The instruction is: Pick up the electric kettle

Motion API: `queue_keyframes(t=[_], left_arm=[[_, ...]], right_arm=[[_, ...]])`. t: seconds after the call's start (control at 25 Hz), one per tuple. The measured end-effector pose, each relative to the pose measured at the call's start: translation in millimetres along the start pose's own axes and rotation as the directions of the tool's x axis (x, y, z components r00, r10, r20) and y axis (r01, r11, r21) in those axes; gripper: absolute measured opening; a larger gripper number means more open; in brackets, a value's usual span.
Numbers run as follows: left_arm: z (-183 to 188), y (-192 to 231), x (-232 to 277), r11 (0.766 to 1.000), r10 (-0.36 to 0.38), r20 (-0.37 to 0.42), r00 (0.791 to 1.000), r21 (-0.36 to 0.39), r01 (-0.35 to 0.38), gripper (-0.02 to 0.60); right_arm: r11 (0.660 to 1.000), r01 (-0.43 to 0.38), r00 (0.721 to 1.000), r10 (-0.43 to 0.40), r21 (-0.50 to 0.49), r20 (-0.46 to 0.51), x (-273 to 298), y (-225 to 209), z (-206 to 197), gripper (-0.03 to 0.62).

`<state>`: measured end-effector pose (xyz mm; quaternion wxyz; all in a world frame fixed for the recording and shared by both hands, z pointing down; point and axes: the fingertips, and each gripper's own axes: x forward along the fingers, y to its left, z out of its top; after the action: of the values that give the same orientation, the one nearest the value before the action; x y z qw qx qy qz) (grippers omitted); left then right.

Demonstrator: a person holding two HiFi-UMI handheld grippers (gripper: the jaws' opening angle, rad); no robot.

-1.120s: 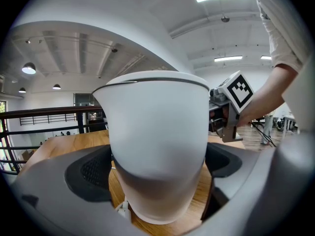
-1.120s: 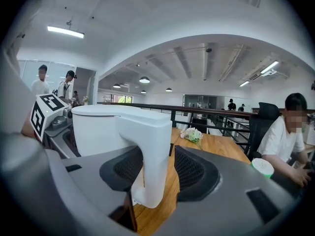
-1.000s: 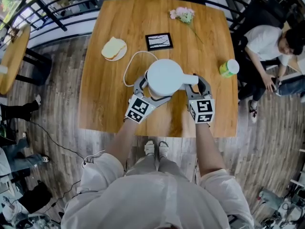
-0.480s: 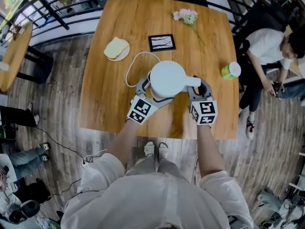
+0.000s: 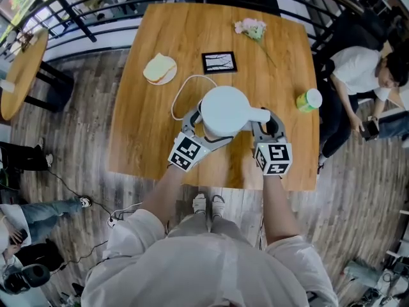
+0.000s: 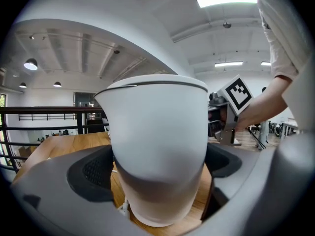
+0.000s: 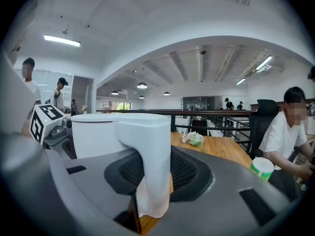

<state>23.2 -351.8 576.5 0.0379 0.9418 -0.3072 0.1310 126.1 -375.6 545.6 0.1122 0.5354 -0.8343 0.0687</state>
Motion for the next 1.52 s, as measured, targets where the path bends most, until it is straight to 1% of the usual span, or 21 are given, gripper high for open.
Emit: queue_keyframes(t=[0.08, 0.24, 0.52, 0.64, 0.76, 0.96, 1.16, 1.36, 1.52], left_arm=[[10.6, -3.1, -4.5, 1.0, -0.003, 0.02, 1.0, 0.009, 0.003, 0.578], [35.4, -13.1, -15.5, 0.999, -0.01, 0.049, 0.999, 0.054, 0.007, 0.578], [84.6, -43.7, -44.9, 0.995, -0.016, 0.088, 0.996, 0.098, 0.007, 0.578], [100.2, -59.3, -57.9, 0.994, -0.014, 0.093, 0.996, 0.11, 0.003, 0.578], [114.1, -74.6, -69.7, 0.994, -0.005, 0.087, 0.996, 0.106, -0.004, 0.578], [129.5, -102.7, -89.4, 0.996, -0.003, 0.084, 0.996, 0.087, -0.004, 0.578], [141.7, -126.1, -107.9, 0.994, -0.002, 0.081, 0.997, 0.112, -0.007, 0.578], [149.7, -141.6, -118.1, 0.995, -0.005, 0.089, 0.996, 0.1, -0.004, 0.578], [152.3, -146.9, -119.9, 0.994, -0.003, 0.093, 0.996, 0.105, -0.007, 0.578]], right_arm=[[1.0, 0.006, 1.0, -0.006, 0.002, 0.016, -6.6, 0.8, 9.2, 0.119], [1.0, 0.019, 0.998, -0.019, -0.001, 0.051, -26.7, 3.6, 30.2, 0.12], [0.999, 0.033, 0.993, -0.035, 0.019, 0.117, -74.6, 11.6, 70.5, 0.119], [0.999, 0.036, 0.99, -0.037, 0.01, 0.136, -96.7, 16.8, 84.8, 0.12], [0.999, 0.041, 0.987, -0.039, -0.006, 0.153, -117.6, 21.2, 99.1, 0.12], [0.999, 0.046, 0.983, -0.045, -0.001, 0.178, -152.2, 29.6, 112.7, 0.12], [0.999, 0.041, 0.979, -0.04, 0.001, 0.199, -182.3, 39.2, 120.3, 0.12], [0.999, 0.039, 0.975, -0.037, -0.004, 0.218, -201.2, 43.6, 126.6, 0.118], [0.999, 0.039, 0.973, -0.035, -0.012, 0.227, -208.2, 44.1, 129.3, 0.12]])
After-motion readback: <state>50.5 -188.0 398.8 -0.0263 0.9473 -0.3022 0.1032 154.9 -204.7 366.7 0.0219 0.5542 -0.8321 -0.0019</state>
